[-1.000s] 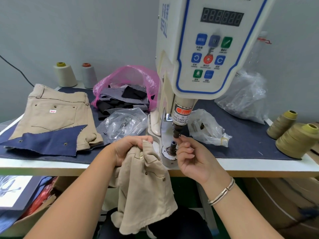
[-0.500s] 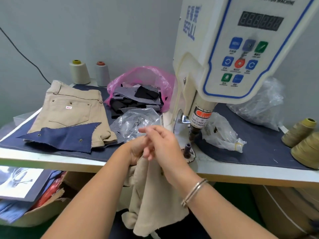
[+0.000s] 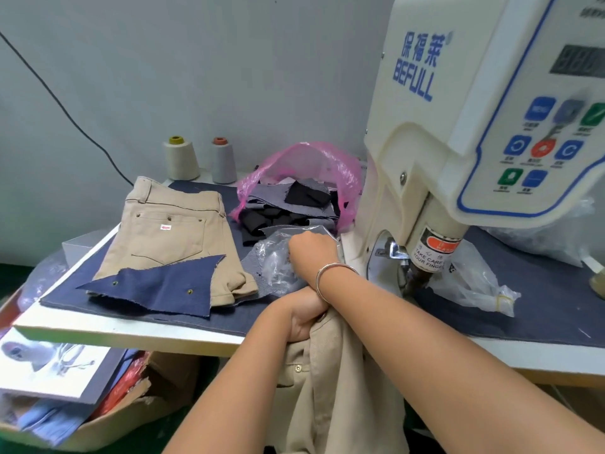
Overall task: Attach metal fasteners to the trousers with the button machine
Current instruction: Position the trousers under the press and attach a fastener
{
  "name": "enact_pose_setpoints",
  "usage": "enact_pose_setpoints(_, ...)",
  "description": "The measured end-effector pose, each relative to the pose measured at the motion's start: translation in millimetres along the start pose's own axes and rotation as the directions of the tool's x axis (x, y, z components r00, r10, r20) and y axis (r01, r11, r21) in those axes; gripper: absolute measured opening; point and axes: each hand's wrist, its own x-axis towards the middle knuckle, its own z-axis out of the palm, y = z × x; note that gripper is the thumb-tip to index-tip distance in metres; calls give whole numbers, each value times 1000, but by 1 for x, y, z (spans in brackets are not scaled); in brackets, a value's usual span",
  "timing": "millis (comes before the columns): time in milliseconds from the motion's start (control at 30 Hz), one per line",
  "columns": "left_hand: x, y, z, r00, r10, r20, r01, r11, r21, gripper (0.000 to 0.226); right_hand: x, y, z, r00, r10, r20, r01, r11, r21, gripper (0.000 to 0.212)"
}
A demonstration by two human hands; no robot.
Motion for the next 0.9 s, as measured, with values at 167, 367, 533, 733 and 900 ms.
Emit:
enact_pose_setpoints(167, 0, 0, 1, 1000, -1, 9, 1, 1000, 0, 43, 3, 0, 6, 998, -62, -24, 62, 998, -34, 17)
enact_pose_setpoints(367, -2, 0, 2, 999, -29, 43, 29, 1000, 5, 45, 2, 3, 12, 998, -20, -53, 22, 999, 48, 13)
enact_pose_setpoints(533, -1, 0, 2, 998, -32, 50, 33, 999, -17, 43, 5, 6, 17, 999, 39, -37, -35, 993, 117, 17)
enact_pose_setpoints(733, 0, 1, 2, 999, -44, 26, 45, 999, -25, 38, 5, 11, 19, 991, 118, -59, -101, 964, 246, 22)
enact_pose_setpoints(900, 0, 1, 3, 998, -54, 42, 53, 998, 23, 29, -1, 15, 19, 994, 91, -58, -64, 929, 365, 26)
